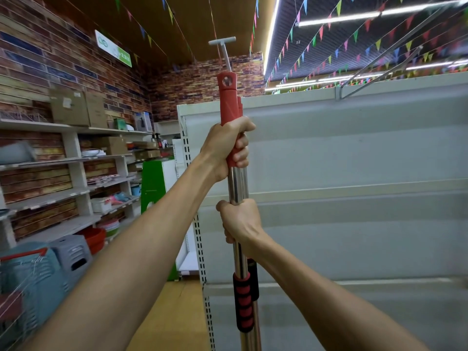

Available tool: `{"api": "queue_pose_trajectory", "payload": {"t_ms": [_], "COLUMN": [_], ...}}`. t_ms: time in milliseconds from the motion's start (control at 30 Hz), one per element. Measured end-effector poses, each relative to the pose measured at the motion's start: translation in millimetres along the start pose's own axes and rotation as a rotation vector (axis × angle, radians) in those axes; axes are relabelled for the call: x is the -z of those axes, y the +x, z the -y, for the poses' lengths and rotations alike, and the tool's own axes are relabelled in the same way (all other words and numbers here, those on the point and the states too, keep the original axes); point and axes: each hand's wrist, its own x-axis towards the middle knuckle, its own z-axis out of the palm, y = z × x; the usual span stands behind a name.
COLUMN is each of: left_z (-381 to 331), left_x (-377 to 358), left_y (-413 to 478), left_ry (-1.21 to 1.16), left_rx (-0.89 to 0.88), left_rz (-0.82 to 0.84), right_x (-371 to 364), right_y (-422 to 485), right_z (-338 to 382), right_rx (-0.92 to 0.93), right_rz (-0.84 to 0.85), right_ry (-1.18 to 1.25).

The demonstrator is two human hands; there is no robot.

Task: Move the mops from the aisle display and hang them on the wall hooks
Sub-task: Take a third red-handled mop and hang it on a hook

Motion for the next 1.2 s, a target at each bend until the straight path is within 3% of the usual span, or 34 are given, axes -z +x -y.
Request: {"api": "queue_pose_trajectory", "payload": {"t_ms": [867,1067,1200], "left_z": [33,30,26], "left_x": [5,8,21], "left_y": [31,15,-7], "left_ry": [0.025,0.204,0.358], "left_rx": [0.005,-0.060,-0.096], "left_rz": [-0.096,-0.132,-0.147], "right_x": [2,15,29], "right_y": [43,27,6], "right_z": [-26,-21,-30], "right_rx": [-0.025,0.030,0.091], "right_rz": [0.020,0.094,0.074], "right_ry": [0.001,0.006,-0.172]}}
